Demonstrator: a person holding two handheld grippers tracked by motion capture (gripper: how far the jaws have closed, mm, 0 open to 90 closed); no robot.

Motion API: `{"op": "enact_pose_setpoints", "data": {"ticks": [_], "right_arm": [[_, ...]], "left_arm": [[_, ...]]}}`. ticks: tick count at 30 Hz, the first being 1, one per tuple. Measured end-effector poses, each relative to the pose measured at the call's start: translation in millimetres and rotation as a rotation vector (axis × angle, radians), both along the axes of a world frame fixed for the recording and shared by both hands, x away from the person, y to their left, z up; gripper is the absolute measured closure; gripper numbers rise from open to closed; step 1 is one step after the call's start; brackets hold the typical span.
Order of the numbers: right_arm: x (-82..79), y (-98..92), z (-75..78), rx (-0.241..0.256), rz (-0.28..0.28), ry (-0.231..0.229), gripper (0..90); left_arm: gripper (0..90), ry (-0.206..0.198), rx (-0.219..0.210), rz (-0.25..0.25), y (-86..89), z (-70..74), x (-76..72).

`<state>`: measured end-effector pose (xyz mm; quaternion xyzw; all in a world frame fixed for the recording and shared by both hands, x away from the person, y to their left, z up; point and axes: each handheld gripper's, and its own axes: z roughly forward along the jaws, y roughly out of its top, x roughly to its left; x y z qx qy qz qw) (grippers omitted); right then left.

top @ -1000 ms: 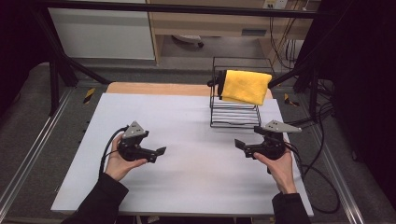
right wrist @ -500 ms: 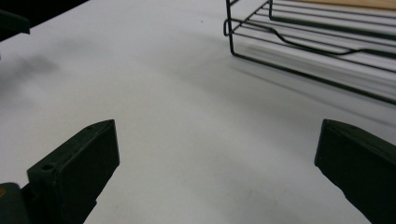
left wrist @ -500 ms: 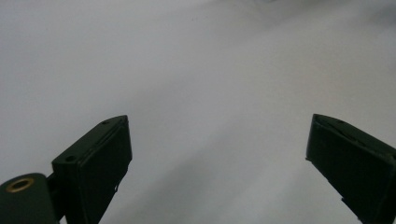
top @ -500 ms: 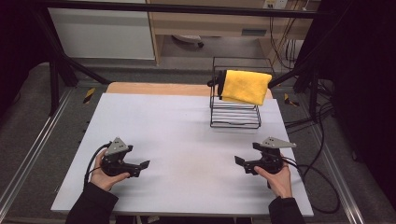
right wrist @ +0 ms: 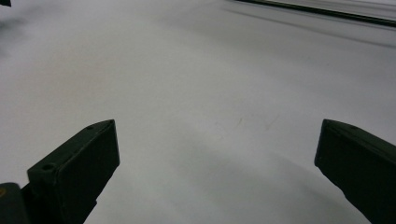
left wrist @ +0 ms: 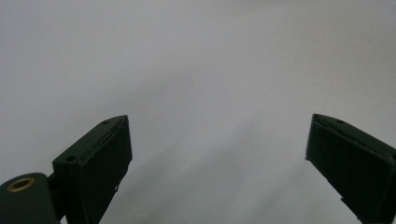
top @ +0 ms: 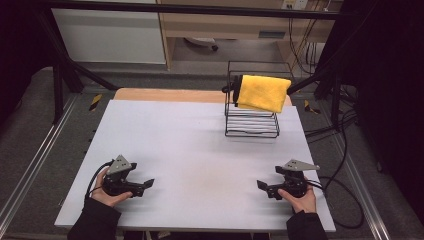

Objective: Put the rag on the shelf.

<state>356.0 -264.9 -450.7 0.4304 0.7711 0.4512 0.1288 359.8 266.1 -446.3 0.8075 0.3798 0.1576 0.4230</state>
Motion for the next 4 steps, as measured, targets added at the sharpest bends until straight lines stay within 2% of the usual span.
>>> {"op": "enact_pose_setpoints", "data": {"ticks": [4], "right_arm": [[0.1, 0.5, -1.4, -0.004, 0.001, 0.0, 0.6]], "left_arm": [[7.0, -0.001, -0.008, 0.007, 1.4, -0.5, -0.4]]}}
